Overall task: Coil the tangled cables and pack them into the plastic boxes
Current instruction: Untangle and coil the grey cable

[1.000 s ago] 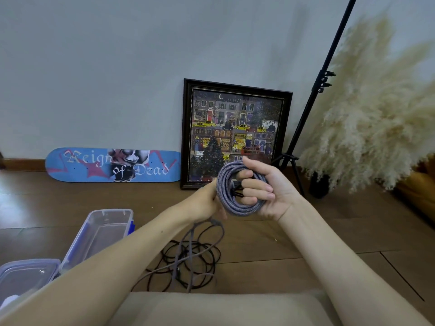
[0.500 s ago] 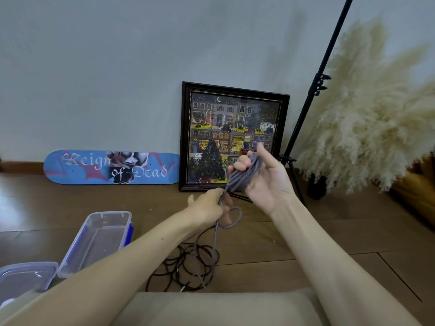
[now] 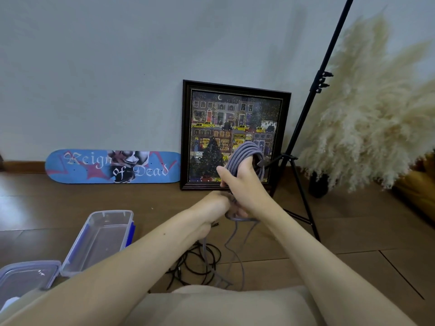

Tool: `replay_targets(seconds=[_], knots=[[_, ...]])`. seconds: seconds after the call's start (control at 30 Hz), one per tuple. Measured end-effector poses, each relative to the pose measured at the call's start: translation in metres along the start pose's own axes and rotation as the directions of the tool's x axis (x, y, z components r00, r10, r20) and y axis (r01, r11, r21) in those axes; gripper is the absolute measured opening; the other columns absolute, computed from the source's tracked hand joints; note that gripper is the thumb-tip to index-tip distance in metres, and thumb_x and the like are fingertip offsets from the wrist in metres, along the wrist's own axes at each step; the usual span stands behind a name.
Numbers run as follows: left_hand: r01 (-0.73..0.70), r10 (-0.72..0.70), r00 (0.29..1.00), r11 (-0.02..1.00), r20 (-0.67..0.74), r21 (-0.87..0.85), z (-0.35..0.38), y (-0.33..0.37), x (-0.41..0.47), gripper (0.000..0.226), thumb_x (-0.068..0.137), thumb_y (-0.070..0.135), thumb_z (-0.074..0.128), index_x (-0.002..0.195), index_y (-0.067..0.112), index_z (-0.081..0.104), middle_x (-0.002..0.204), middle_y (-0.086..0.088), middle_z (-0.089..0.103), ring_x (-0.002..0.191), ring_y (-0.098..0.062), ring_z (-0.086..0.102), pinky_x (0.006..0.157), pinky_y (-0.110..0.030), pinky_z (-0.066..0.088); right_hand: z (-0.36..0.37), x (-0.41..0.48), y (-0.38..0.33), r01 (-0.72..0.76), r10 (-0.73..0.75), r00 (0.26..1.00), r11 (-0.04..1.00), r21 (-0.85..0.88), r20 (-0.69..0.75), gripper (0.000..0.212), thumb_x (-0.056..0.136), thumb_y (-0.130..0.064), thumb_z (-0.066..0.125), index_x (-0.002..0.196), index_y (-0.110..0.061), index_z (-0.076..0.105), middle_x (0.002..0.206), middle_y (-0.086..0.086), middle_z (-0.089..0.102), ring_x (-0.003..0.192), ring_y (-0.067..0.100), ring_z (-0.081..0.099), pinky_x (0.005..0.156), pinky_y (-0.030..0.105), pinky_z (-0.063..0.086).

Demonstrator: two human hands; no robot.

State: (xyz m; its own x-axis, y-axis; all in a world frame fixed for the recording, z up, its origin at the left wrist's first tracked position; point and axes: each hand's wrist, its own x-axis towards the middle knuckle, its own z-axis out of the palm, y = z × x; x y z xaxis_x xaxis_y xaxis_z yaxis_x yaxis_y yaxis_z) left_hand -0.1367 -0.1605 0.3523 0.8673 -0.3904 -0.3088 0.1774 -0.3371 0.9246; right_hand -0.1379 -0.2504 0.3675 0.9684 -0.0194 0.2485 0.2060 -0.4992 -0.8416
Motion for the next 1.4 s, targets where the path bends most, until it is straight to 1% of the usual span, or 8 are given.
replay_targets(seconds=[0.17,0.37,0.47,0.57,0.73,0.93,1.23,1.4], knots=[[0.032,-0.042,0.996,0.991,0.075,0.133,-0.025,-0.005,-0.005,0.020,0.081,-0.009,0.053,0.085,0.010,0.058,0.070,-0.001,0.068,0.075,-0.009,0.064,0.072,-0.018,0.049,-0.007,0.005,0.011,0.118,-0.145,0.989,0.742,-0.660,0.014,0.066,0.102,-0.035,0.042,0.141,0.012,0.018,0.088,0.007,0.059,0.084,0.028,0.061,0.059,0.030,0.038],[-0.074,0.045,0.992,0.966,0.119,0.247,-0.049,0.000,-0.012,0.030,0.079,-0.016,0.039,0.081,0.009,0.054,0.071,-0.009,0.065,0.068,-0.022,0.066,0.073,-0.034,0.049,-0.015,0.012,0.019,0.005,0.060,0.995,0.739,-0.674,0.073,0.076,0.102,-0.045,0.033,0.147,0.008,0.002,0.099,0.012,0.065,0.092,0.030,0.061,0.067,0.036,0.041],[-0.110,0.080,0.992,0.931,0.098,0.349,-0.055,0.010,-0.017,0.029,0.083,-0.012,0.039,0.081,0.011,0.058,0.070,-0.004,0.063,0.044,-0.010,0.049,0.043,-0.018,0.038,-0.016,0.012,0.021,-0.039,0.158,0.980,0.751,-0.659,0.122,0.072,0.099,-0.055,0.017,0.144,0.000,0.021,0.095,0.008,0.056,0.093,0.030,0.056,0.069,0.037,0.033],[-0.170,0.164,0.985,0.857,0.056,0.486,-0.056,0.019,-0.018,0.027,0.081,-0.007,0.045,0.082,0.008,0.068,0.063,0.000,0.061,0.040,-0.001,0.042,0.040,-0.012,0.031,-0.015,0.009,0.021,0.055,0.121,0.974,0.697,-0.715,0.193,0.067,0.094,-0.060,0.004,0.101,-0.013,0.050,0.079,0.000,0.047,0.077,0.026,0.049,0.059,0.032,0.025],[-0.298,0.306,0.950,0.846,0.054,0.442,-0.070,0.019,-0.019,0.020,0.081,0.002,0.059,0.082,0.015,0.074,0.080,-0.003,0.072,0.085,-0.009,0.061,0.079,-0.019,0.044,-0.014,0.006,0.016,-0.022,0.214,0.948,0.781,-0.624,0.235,0.075,0.092,-0.065,-0.002,0.075,-0.010,0.046,0.061,0.003,0.048,0.056,0.015,0.045,0.059,0.029,0.031],[-0.442,0.454,0.891,0.846,0.034,0.297,-0.082,0.013,-0.014,0.010,0.086,0.011,0.066,0.084,0.016,0.074,0.073,-0.008,0.071,0.067,0.000,0.061,0.072,-0.011,0.045,-0.031,0.005,0.015,-0.266,0.301,0.843,0.954,-0.139,0.446,0.086,0.077,-0.083,0.005,0.074,-0.008,0.047,0.040,0.002,0.035,0.032,0.015,0.029,0.038,0.021,0.028],[-0.515,0.521,0.852,0.820,0.045,0.250,-0.083,0.016,-0.015,0.009,0.087,0.011,0.064,0.086,0.009,0.072,0.073,-0.009,0.069,0.068,-0.004,0.062,0.069,-0.010,0.046,-0.036,0.004,0.016,-0.428,0.271,0.652,0.903,0.048,0.708,0.084,0.081,-0.081,0.007,0.067,-0.008,0.047,0.035,0.003,0.032,0.026,0.015,0.027,0.038,0.021,0.023],[-0.520,0.528,0.849,0.834,0.009,0.184,-0.081,0.014,-0.014,0.013,0.086,0.013,0.065,0.091,0.005,0.074,0.064,0.007,0.066,0.060,0.004,0.056,0.058,-0.006,0.040,-0.046,0.000,0.008,-0.510,0.190,0.613,0.836,0.201,0.767,0.055,0.083,-0.067,0.044,0.065,-0.015,0.044,0.034,-0.005,0.026,0.026,0.009,0.020,0.041,0.025,0.018]])
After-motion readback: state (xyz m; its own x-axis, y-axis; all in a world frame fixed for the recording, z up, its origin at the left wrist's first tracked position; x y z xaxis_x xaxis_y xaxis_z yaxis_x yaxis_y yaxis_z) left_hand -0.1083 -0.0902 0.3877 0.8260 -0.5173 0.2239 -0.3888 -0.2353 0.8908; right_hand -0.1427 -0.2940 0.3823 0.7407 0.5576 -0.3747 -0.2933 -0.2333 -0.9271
